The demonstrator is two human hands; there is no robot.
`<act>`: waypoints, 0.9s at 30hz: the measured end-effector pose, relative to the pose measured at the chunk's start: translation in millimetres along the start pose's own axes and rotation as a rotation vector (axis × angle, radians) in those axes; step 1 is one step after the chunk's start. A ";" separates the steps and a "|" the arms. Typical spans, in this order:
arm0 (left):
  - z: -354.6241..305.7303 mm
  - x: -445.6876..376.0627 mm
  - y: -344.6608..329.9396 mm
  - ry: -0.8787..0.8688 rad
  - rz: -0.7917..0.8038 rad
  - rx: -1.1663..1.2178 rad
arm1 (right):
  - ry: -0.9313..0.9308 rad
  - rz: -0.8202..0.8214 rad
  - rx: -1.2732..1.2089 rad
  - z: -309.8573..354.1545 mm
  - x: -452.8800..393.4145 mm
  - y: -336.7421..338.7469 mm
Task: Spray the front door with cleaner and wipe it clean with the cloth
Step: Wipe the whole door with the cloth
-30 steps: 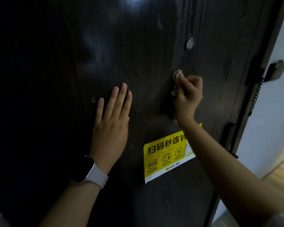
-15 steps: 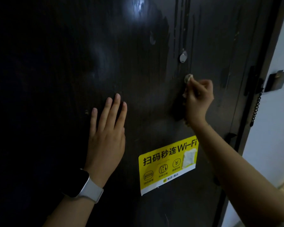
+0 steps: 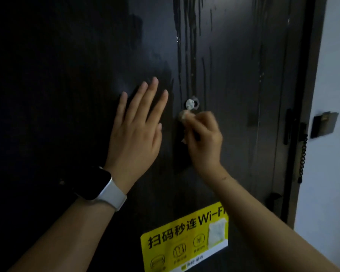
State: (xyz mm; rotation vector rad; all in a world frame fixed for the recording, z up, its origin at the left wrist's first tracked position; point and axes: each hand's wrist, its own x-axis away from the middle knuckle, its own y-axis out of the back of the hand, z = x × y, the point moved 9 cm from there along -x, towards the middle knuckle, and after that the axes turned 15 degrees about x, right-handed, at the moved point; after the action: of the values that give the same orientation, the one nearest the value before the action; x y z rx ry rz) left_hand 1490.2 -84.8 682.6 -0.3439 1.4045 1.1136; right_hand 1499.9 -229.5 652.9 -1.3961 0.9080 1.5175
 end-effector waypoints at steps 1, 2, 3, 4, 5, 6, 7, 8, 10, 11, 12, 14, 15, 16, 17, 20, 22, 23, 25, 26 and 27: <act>2.3 -10.8 1.4 0.001 -0.018 -0.016 | 0.076 0.025 -0.022 9.2 -1.5 -4.3; 5.1 -20.0 2.6 0.006 -0.033 -0.029 | 0.127 0.027 -0.034 9.7 -1.5 -5.4; 8.1 -27.0 2.7 0.017 -0.044 -0.040 | 0.139 0.008 -0.037 2.8 -1.3 -2.6; 11.0 -31.9 1.6 0.030 -0.050 -0.058 | 0.099 -0.022 -0.047 -13.1 -1.0 1.9; 12.9 -34.5 -0.8 0.040 -0.050 -0.094 | 0.016 -0.054 -0.070 -33.9 -1.0 6.7; 13.5 -35.1 -4.0 0.043 -0.047 -0.142 | -0.070 -0.082 -0.096 -52.6 -1.4 11.1; 13.4 -34.6 -7.2 0.044 -0.043 -0.189 | -0.122 -0.100 -0.108 -63.5 -3.6 12.6; 13.3 -33.7 -9.9 0.045 -0.039 -0.220 | -0.133 -0.104 -0.113 -66.2 -8.2 12.1; 13.9 -32.8 -12.0 0.051 -0.040 -0.243 | -0.063 -0.078 -0.112 -54.9 -19.9 7.2; 14.0 -32.6 -11.7 0.051 -0.046 -0.249 | -0.005 -0.062 -0.114 -47.9 -25.7 5.4; 13.9 -32.7 -11.3 0.050 -0.054 -0.252 | 0.048 -0.049 -0.113 -44.8 -30.7 4.8; 13.2 -32.6 -10.9 0.045 -0.067 -0.257 | 0.103 -0.046 -0.113 -48.5 -41.2 7.3; 12.6 -32.5 -10.9 0.044 -0.073 -0.260 | 0.111 -0.053 -0.121 -51.4 -48.3 8.5; 11.7 -32.6 -10.9 0.042 -0.079 -0.262 | 0.117 -0.062 -0.134 -52.9 -55.9 9.2; 10.8 -32.9 -10.6 0.040 -0.082 -0.263 | 0.127 -0.067 -0.146 -51.9 -63.5 7.9; 10.4 -32.7 -9.5 0.041 -0.096 -0.267 | 0.215 -0.032 -0.153 -43.6 -69.6 2.1; 9.5 -33.1 -8.9 0.040 -0.102 -0.271 | 0.305 0.004 -0.133 -46.6 -58.6 3.7; 9.0 -33.3 -9.0 0.041 -0.101 -0.273 | 0.350 0.019 -0.114 -48.5 -53.5 5.6; 9.3 -33.4 -9.6 0.047 -0.096 -0.282 | 0.430 0.020 -0.062 -45.7 -54.6 6.5; 9.8 -33.6 -9.9 0.050 -0.093 -0.287 | 0.458 0.008 -0.039 -40.7 -60.9 4.3; 10.1 -33.7 -10.3 0.052 -0.090 -0.292 | 0.478 -0.002 -0.031 -34.2 -68.5 1.4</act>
State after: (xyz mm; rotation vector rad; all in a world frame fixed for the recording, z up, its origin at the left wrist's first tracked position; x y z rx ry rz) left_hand 1511.2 -95.9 710.5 -0.6432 1.2580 1.2440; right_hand 1511.5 -269.6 717.2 -1.8220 1.1685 1.2169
